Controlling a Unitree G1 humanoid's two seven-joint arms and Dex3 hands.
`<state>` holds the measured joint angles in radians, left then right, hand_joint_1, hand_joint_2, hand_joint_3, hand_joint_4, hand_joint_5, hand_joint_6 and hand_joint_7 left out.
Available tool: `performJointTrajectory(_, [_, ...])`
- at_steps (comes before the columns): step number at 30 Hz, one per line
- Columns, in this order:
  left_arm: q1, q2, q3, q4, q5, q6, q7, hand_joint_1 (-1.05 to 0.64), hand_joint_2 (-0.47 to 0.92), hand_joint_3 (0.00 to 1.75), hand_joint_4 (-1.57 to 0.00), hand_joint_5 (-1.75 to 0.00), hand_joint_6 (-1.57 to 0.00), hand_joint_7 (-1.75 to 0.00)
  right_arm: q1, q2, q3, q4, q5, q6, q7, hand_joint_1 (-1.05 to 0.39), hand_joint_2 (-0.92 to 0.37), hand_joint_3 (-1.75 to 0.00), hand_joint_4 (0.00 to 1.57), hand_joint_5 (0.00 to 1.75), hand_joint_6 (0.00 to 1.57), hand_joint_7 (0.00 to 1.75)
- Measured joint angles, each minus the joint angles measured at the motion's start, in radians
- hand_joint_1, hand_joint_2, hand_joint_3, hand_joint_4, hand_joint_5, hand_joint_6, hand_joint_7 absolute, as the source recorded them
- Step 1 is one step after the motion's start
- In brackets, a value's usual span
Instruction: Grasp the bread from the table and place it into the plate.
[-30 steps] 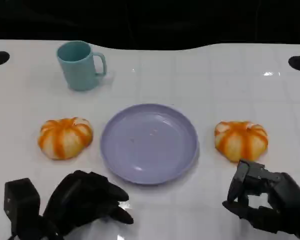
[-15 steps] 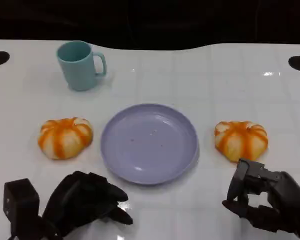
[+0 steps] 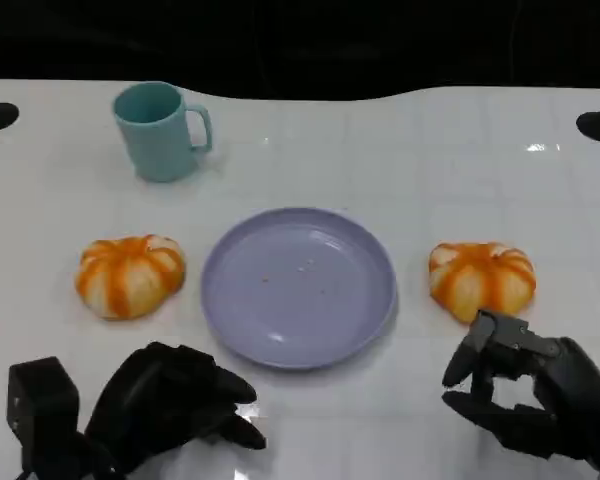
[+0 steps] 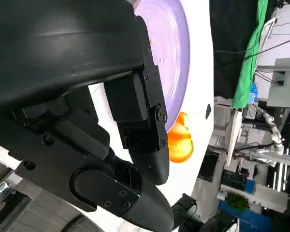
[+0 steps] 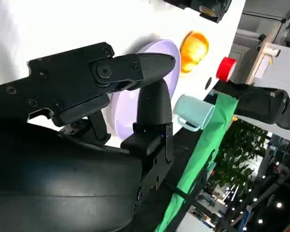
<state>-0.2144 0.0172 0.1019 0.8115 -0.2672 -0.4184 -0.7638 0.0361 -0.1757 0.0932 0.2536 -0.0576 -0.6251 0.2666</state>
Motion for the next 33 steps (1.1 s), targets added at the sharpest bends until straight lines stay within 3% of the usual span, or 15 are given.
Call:
performJointTrajectory(7, [-0.001,0.000,0.000,0.004,0.000,-0.001,0.000,-1.05,0.76,0.01,-1.57,-0.23,-1.57,-0.02,-0.019,-0.028,-0.013,-0.057,-0.105,0.013,-0.050,-0.42,-0.92,-0.12,0.35,0.98,0.46,0.46])
performJointTrajectory(12, [-0.001,-0.001,-0.002,0.005,0.000,-0.005,0.000,-1.05,0.76,0.00,-1.57,-0.24,-1.57,-0.02,-0.034,-0.056,-0.034,-0.092,-0.183,0.015,-0.105,-0.51,-0.92,-0.12,0.27,0.80,0.41,0.25])
performJointTrajectory(20, [-0.001,-0.001,-0.003,0.005,0.000,-0.005,0.000,-1.05,0.76,0.00,-1.57,-0.24,-1.57,-0.02,-0.054,-0.149,-0.064,-0.199,-0.451,0.056,-0.221,-0.60,-0.92,-0.08,0.19,0.57,0.35,0.08])
performJointTrajectory(33, [-0.001,-0.001,-0.003,0.001,0.002,-0.004,0.002,-1.05,0.76,0.00,-1.57,-0.25,-1.57,-0.03,-0.095,-0.223,-0.028,-0.269,-0.715,0.233,-0.274,-0.70,-0.90,-0.01,0.09,0.39,0.27,0.00])
